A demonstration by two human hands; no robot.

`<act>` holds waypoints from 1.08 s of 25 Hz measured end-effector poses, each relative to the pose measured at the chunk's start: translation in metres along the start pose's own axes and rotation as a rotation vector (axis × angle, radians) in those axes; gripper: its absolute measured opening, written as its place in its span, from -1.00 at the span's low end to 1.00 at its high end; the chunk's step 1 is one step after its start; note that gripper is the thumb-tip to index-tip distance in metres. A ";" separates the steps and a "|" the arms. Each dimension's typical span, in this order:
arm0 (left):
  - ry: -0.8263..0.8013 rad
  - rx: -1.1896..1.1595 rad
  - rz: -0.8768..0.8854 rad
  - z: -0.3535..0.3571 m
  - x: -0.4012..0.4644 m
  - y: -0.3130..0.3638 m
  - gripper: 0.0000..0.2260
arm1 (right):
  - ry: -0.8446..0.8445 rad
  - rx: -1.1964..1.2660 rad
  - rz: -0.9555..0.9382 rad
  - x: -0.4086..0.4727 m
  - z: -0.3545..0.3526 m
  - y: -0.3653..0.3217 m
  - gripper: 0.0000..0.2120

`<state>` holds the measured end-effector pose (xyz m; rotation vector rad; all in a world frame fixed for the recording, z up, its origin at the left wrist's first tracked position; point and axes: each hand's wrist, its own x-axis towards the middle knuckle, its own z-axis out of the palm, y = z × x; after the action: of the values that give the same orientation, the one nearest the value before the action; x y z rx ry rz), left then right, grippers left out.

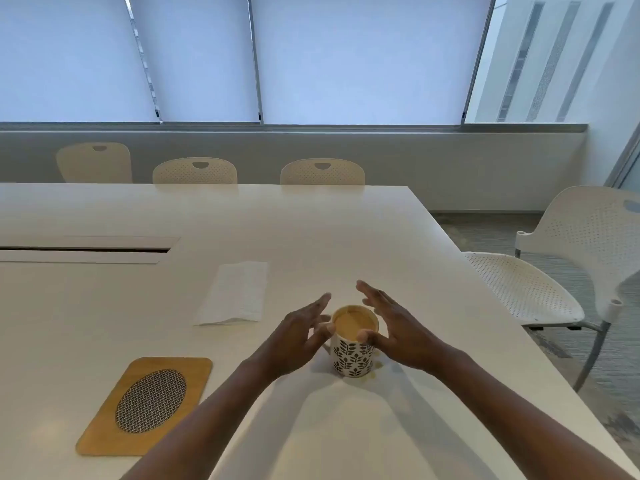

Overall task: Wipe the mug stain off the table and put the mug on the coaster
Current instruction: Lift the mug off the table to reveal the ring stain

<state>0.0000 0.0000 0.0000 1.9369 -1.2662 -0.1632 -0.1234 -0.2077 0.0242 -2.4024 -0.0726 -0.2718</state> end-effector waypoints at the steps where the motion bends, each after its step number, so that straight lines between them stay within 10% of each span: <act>1: 0.025 -0.036 -0.006 0.001 -0.001 -0.003 -0.40 | 0.011 0.015 -0.001 -0.002 0.001 0.001 0.00; 27: 0.301 -0.319 -0.284 0.025 -0.016 -0.024 -0.92 | 0.215 0.236 0.217 -0.018 0.045 0.013 -0.19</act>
<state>-0.0038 0.0039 -0.0378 1.7736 -0.7178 -0.1954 -0.1317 -0.1871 -0.0215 -2.1124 0.2397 -0.3945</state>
